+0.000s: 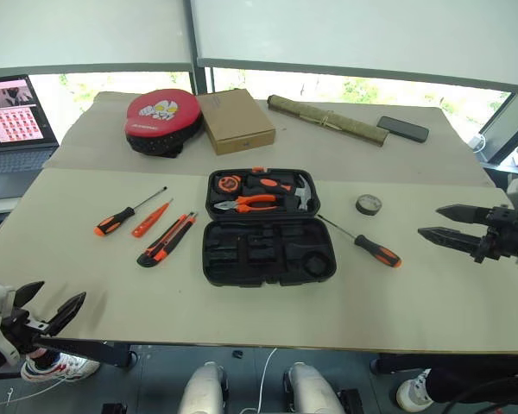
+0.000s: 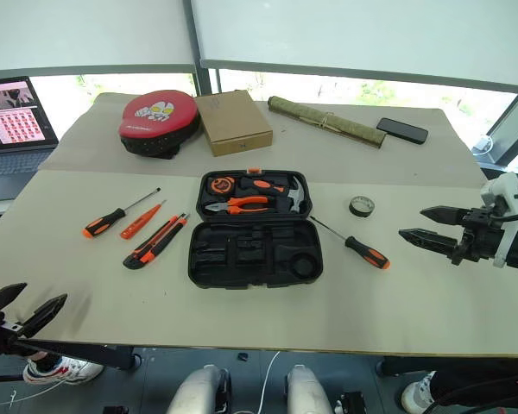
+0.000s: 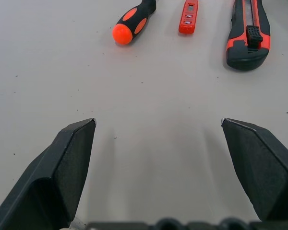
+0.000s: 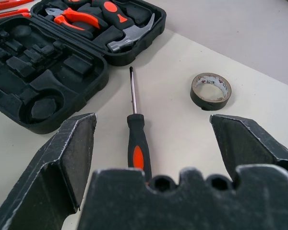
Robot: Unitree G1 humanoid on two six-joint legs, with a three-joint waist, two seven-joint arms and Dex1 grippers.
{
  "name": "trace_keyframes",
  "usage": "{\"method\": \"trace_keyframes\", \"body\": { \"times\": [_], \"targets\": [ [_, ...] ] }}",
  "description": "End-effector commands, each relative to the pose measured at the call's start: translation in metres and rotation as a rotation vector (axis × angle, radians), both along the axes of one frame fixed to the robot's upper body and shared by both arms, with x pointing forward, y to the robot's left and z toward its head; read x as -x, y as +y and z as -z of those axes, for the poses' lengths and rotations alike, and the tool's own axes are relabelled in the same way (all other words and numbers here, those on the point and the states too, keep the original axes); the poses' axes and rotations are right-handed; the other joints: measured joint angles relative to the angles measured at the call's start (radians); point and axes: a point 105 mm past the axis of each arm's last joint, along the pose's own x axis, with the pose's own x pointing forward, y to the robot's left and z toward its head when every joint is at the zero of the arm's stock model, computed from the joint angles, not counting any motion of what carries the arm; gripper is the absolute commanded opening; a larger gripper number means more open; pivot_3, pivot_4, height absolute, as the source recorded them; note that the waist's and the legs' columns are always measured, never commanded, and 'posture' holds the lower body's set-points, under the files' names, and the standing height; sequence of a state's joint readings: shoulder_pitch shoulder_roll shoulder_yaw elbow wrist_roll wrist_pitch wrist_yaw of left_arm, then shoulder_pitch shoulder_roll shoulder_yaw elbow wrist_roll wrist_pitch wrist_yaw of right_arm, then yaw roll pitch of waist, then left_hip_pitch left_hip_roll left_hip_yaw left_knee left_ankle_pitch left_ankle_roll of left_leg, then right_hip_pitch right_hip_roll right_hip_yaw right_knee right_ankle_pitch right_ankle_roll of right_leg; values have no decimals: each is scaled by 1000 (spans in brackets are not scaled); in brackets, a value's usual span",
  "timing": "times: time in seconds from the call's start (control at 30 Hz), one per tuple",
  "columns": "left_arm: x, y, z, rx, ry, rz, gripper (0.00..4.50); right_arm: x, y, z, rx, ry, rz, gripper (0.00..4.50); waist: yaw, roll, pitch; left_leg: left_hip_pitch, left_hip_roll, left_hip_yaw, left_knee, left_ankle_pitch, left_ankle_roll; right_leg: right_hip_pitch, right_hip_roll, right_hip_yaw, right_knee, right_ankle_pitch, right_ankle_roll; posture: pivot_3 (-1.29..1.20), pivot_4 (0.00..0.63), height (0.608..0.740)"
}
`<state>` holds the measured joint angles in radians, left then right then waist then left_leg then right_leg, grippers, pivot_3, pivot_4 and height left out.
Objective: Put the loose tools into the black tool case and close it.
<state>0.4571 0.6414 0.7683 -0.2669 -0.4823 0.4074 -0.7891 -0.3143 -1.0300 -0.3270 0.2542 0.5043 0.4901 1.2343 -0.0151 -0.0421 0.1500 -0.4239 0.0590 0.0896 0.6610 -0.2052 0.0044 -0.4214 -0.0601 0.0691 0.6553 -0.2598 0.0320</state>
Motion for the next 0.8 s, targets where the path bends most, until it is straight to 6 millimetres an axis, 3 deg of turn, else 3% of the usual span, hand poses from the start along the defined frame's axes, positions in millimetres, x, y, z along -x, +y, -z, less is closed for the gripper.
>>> {"method": "trace_keyframes", "body": {
  "times": [0.03, 0.3, 0.47, 0.67, 0.8],
  "targets": [
    [-3, -1, -15, -46, -32, 24, 4478, 2, 3, -8, 8, -42, -4, 4397, 0, 0, 0, 0, 0, 0, 0, 0, 0, 0, 0, 0, 0, 0, 0, 0, 150, 740],
    [-10, -10, -15, -7, -13, 47, 4478, 2, 3, -11, 40, -67, 17, 4397, 0, 0, 0, 0, 1, 0, 0, 0, 0, 0, 0, 0, 0, 0, 0, 0, 150, 740],
    [-31, -19, -22, -22, 25, 89, 4478, 2, 22, -26, 89, -122, -20, 4397, 3, 0, 0, 0, 1, 0, 0, 0, 0, 0, 1, 0, 1, 0, 0, 0, 150, 740],
    [-82, -31, -39, -72, 63, 243, 4478, 18, 81, -54, 74, -198, -188, 4397, 5, 0, 0, 0, 0, -1, 0, 0, 0, -1, 1, 0, 2, 0, 1, 0, 150, 740],
    [-121, -19, -46, -136, 82, 254, 4478, 34, 118, -60, 74, -221, -311, 4397, 3, 0, 0, -1, 2, -1, -1, 0, -1, -1, 3, -1, 1, 0, 0, 0, 150, 740]
  ]
}}
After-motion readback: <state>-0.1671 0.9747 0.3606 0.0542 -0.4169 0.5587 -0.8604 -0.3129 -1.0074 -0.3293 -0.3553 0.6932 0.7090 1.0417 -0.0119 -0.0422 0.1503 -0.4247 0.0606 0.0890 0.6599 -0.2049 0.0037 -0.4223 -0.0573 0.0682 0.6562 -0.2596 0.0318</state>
